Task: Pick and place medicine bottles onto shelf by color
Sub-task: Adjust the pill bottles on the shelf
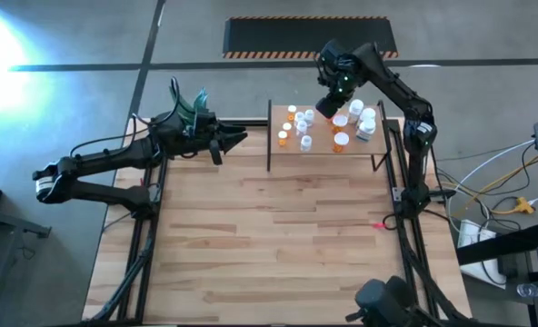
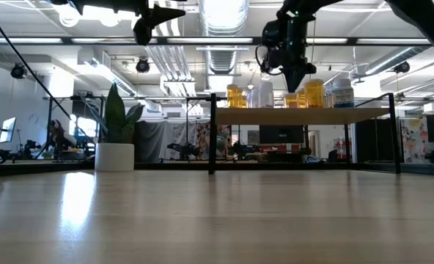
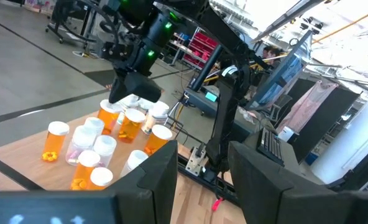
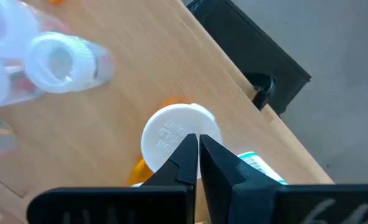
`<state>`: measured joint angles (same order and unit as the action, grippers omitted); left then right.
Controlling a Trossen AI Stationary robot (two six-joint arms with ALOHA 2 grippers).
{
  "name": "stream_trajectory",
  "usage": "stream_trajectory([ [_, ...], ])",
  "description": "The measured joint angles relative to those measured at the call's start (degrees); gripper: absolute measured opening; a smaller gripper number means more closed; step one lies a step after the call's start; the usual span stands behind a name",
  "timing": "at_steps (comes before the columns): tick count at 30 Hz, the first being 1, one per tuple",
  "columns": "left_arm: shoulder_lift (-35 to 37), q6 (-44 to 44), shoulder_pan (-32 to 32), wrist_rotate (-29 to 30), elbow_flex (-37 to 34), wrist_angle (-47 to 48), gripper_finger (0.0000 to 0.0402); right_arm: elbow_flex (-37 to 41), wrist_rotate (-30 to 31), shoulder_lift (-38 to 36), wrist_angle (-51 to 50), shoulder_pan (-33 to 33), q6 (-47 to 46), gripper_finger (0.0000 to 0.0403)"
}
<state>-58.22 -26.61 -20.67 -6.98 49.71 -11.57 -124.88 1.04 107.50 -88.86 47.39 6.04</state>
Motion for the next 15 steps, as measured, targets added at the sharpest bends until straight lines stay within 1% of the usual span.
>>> stream_trajectory([
  [3,0.0,0.0,0.01,0.0,0.0,0.0,0.0127,-0.78,0.24,-1.07,0.22,-0.32,-1.69,0.0009],
  [7,0.0,0.0,0.01,-0.01,0.0,0.0,0.0127,-4.2,-0.08,-2.02,0.97,-1.49,-3.08,0.0009],
  [9,0.0,0.0,0.02,-0.02,0.0,0.0,0.0127,-5.98,-2.92,-2.07,1.64,-2.55,-3.09,0.0009],
  [13,0.0,0.0,0.0,-0.01,0.0,0.0,0.0127,-6.79,-12.74,-1.34,3.47,-4.38,-2.94,0.0009],
  [15,0.0,0.0,0.0,-0.02,0.0,0.0,0.0127,-6.33,-15.09,-0.54,4.3,-5.33,-2.38,0.0009],
])
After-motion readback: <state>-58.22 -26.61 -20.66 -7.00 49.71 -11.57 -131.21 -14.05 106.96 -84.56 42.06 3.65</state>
